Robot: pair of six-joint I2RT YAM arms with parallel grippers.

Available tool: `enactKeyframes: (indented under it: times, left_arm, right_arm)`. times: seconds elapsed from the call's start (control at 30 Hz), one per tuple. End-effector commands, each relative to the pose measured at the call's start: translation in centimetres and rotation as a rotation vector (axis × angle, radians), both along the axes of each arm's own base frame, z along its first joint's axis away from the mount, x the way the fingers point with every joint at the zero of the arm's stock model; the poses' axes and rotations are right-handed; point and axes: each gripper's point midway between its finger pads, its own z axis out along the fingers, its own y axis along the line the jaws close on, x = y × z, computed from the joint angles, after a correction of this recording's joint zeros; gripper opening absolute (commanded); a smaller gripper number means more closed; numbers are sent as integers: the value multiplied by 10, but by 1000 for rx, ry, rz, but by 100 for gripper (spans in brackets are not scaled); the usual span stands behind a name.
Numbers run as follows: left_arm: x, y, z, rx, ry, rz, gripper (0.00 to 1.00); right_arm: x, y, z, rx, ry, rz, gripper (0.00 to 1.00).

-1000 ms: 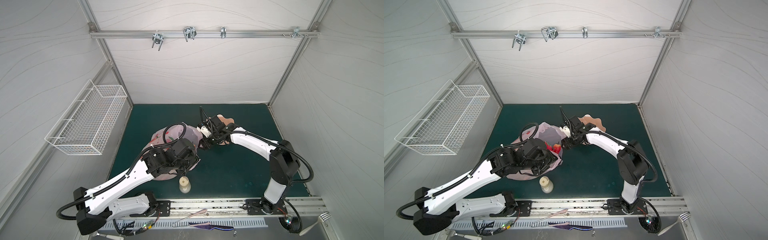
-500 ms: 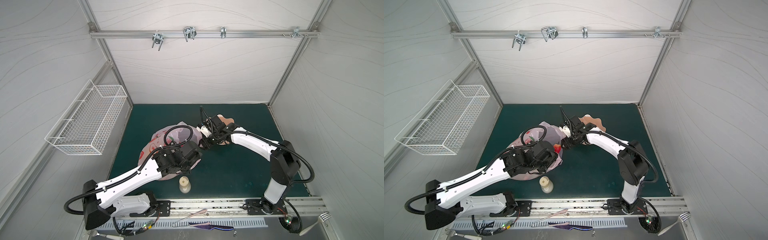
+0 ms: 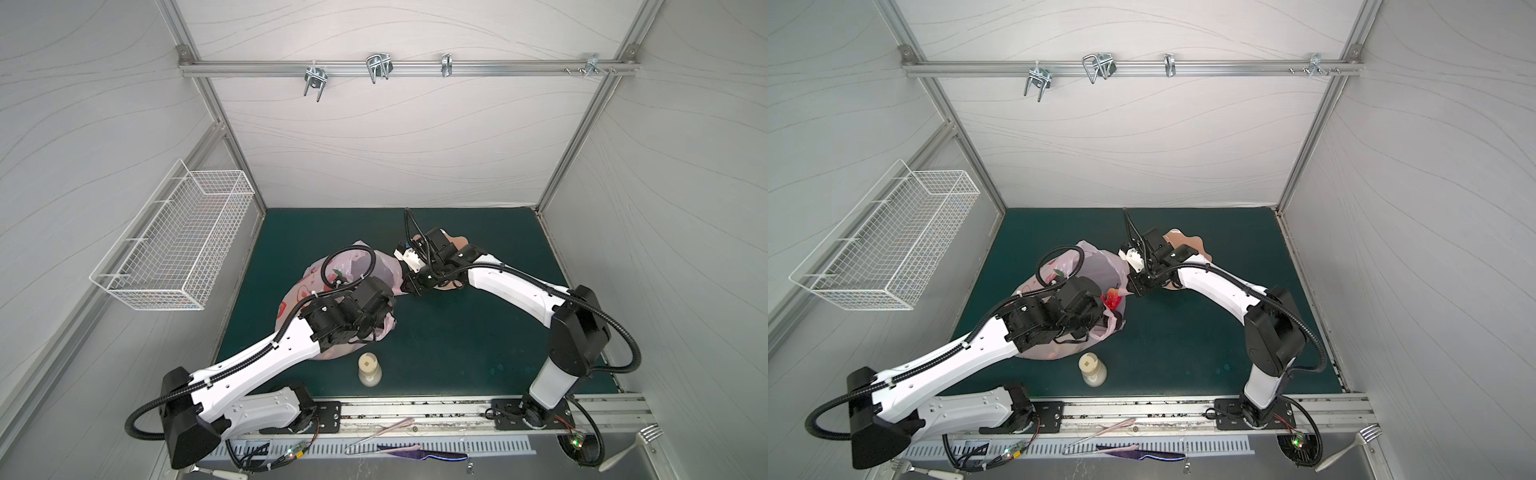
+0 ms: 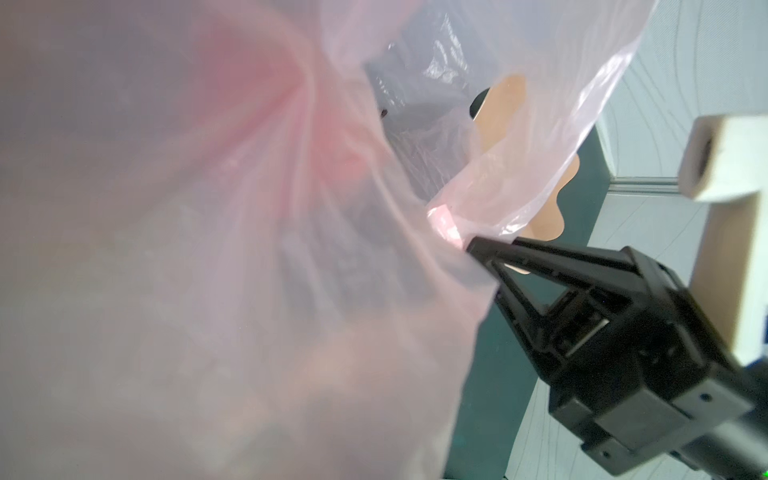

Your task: Place the fruits into the plastic bag

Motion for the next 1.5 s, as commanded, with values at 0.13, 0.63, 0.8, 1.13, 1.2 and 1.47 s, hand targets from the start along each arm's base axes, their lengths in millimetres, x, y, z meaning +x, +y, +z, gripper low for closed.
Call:
enactKeyframes:
  times: [0.13,0.63,0.8,1.13,1.2,1.47]
  left_arm:
    - [4,7,48,-51,-111,-72,0]
    - [2,13,104,-61,-221,-197,0]
    - [5,26,121,-72,-253,-186,0]
    - [10,62,168,-41,-337,-153,0]
    - [12,66,174,-38,-349,-154,0]
    - [16,92,186,-12,-384,-108,0]
  right_arm:
    - [-3,-1,31,55,0,1,1]
    - [3,-14,81,249,74,-57,0]
    - [4,-23,117,320,74,-66,0]
    - [-2,-46,172,360,41,-98,0]
    - [-4,-53,179,355,41,-109,0]
    - [-3,-91,208,367,11,-199,0]
